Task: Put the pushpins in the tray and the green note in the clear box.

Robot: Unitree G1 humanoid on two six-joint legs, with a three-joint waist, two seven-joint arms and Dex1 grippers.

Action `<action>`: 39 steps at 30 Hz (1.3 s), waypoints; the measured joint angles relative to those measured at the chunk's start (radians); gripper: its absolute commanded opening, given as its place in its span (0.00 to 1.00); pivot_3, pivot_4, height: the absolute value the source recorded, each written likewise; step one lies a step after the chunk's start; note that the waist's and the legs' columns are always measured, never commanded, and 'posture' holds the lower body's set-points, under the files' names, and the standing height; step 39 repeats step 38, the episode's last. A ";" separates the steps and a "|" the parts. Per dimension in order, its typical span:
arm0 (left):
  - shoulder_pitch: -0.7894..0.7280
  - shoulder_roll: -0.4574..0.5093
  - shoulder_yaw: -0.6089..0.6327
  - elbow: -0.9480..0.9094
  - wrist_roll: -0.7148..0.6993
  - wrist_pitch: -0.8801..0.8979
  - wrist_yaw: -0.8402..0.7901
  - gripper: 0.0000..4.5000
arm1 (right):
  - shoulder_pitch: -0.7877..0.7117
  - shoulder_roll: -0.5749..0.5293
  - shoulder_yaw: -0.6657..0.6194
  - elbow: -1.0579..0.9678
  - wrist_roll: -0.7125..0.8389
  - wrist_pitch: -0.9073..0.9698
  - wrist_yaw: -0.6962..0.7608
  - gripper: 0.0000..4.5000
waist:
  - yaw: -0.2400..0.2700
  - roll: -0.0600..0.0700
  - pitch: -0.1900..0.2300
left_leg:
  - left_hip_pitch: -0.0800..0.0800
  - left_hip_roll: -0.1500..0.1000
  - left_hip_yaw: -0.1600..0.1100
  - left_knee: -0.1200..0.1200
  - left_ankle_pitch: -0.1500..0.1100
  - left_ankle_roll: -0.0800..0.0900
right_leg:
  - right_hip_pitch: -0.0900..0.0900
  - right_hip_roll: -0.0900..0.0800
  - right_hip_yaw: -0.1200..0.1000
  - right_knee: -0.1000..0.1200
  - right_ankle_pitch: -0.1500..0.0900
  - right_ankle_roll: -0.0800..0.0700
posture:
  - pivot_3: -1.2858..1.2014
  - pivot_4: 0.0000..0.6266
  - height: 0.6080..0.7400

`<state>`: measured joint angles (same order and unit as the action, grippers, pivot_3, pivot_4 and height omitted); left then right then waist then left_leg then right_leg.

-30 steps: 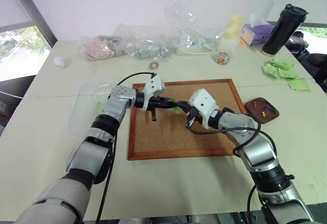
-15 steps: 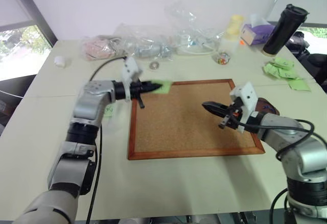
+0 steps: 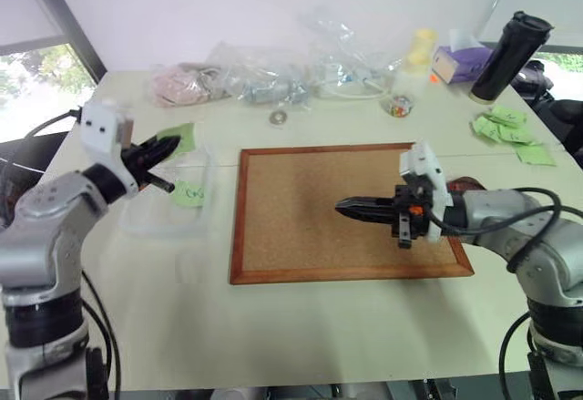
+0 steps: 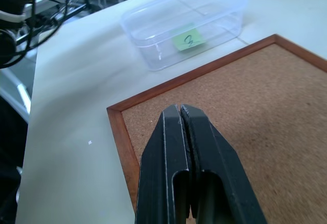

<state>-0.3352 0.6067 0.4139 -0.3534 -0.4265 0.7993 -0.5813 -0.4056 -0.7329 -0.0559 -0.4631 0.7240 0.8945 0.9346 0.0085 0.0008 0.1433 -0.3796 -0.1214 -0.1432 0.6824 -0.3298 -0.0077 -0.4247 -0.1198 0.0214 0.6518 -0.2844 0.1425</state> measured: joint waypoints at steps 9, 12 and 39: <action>0.174 -0.069 -0.045 0.095 0.023 -0.104 0.038 0.79 | -0.047 0.004 0.076 0.069 -0.055 -0.076 0.017 0.00 | 0.004 -0.001 0.000 | 0.000 0.000 0.000 0.000 0.000 0.000 | 0.000 -0.001 0.000 0.000 0.000 0.000 | 0.52 0.24 0.93; 0.177 -0.066 -0.045 0.107 0.019 -0.140 0.031 0.99 | -0.047 0.005 0.081 0.076 -0.055 -0.081 0.016 0.00 | 0.004 -0.002 0.001 | 0.000 0.000 0.000 0.000 0.000 0.000 | 0.000 -0.002 0.000 -0.001 0.000 0.000 | 0.52 0.24 0.93; 0.034 0.087 -0.395 -0.133 -0.233 -0.046 -0.251 0.99 | 0.173 -0.152 -0.093 0.075 -0.084 -0.106 0.004 0.00 | 0.003 -0.002 0.001 | 0.001 0.000 0.001 -0.002 0.000 0.000 | 0.001 -0.001 0.000 -0.002 0.000 0.000 | 0.52 0.24 0.93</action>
